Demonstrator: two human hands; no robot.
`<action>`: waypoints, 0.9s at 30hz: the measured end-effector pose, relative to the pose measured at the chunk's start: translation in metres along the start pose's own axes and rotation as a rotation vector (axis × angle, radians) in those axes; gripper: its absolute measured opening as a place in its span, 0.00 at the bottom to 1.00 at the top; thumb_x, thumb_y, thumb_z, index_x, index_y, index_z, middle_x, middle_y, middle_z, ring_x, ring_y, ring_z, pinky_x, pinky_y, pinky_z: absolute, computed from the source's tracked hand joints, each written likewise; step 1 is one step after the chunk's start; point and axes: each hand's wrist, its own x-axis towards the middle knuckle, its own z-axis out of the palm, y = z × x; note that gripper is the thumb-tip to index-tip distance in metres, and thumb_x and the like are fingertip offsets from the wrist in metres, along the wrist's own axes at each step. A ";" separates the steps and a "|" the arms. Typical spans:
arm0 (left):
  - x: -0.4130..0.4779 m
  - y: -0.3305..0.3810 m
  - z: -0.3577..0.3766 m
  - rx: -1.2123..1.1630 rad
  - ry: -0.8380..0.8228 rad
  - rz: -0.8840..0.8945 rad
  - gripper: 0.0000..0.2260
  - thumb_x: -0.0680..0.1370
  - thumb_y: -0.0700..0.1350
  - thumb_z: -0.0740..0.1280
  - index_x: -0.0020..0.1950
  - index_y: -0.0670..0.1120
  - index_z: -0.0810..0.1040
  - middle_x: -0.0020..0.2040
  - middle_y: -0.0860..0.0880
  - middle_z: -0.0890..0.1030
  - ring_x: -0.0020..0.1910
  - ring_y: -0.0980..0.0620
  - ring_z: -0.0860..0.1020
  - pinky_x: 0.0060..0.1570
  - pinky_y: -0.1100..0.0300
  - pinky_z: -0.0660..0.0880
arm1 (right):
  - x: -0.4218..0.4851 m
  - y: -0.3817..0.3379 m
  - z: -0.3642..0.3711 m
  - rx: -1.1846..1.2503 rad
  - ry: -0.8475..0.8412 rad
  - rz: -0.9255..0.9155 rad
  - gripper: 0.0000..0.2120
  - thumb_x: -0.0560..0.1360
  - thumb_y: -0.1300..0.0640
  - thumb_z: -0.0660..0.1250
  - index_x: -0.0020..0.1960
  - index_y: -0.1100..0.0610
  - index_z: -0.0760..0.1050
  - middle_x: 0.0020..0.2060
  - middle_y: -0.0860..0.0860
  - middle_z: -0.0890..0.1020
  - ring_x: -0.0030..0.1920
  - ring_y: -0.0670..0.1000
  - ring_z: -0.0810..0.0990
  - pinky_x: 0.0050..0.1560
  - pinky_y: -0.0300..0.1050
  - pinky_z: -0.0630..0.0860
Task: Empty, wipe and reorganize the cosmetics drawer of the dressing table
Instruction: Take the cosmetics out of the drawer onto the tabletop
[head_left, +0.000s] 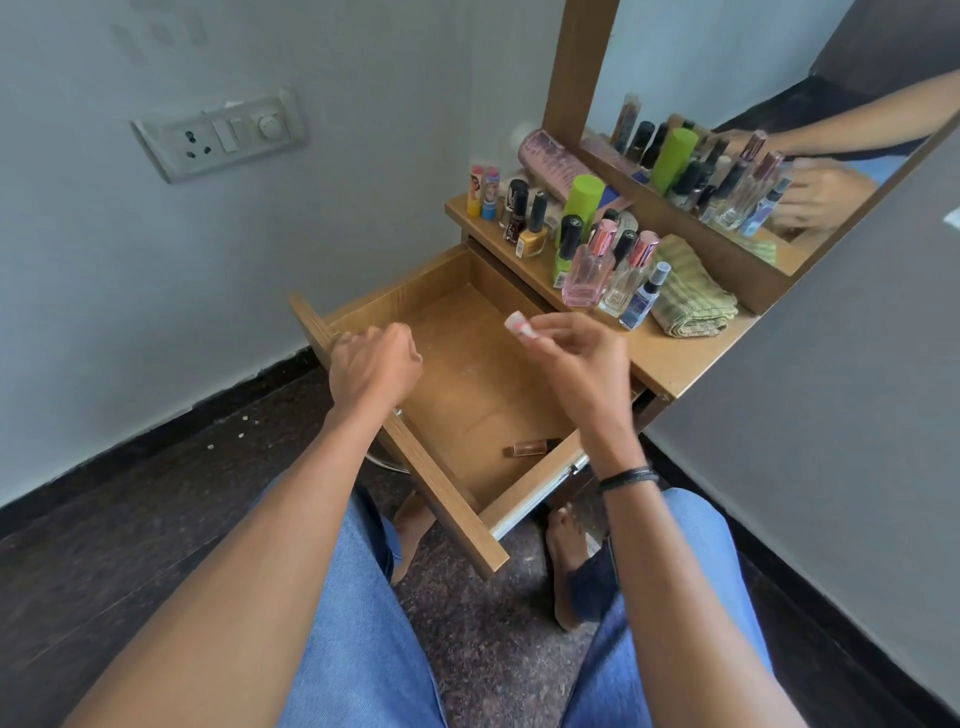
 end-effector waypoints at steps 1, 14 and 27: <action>0.000 0.000 -0.001 -0.008 0.005 -0.001 0.04 0.80 0.49 0.68 0.49 0.52 0.82 0.33 0.54 0.82 0.32 0.53 0.78 0.57 0.51 0.70 | 0.001 -0.005 -0.015 0.088 -0.007 0.026 0.11 0.72 0.42 0.77 0.47 0.48 0.85 0.38 0.44 0.86 0.39 0.38 0.83 0.40 0.35 0.79; -0.045 0.082 0.002 -0.357 -0.435 0.304 0.19 0.74 0.48 0.74 0.63 0.58 0.76 0.62 0.59 0.76 0.57 0.58 0.75 0.57 0.54 0.74 | 0.004 -0.002 -0.113 0.569 -0.029 0.183 0.17 0.66 0.65 0.79 0.54 0.59 0.83 0.47 0.58 0.87 0.45 0.49 0.86 0.44 0.35 0.79; -0.070 0.104 0.030 -0.088 -0.362 0.475 0.20 0.75 0.34 0.70 0.64 0.50 0.79 0.59 0.49 0.79 0.55 0.46 0.80 0.49 0.51 0.80 | 0.011 0.020 -0.120 0.057 0.253 0.051 0.16 0.63 0.61 0.84 0.45 0.53 0.81 0.40 0.51 0.87 0.45 0.51 0.87 0.53 0.55 0.83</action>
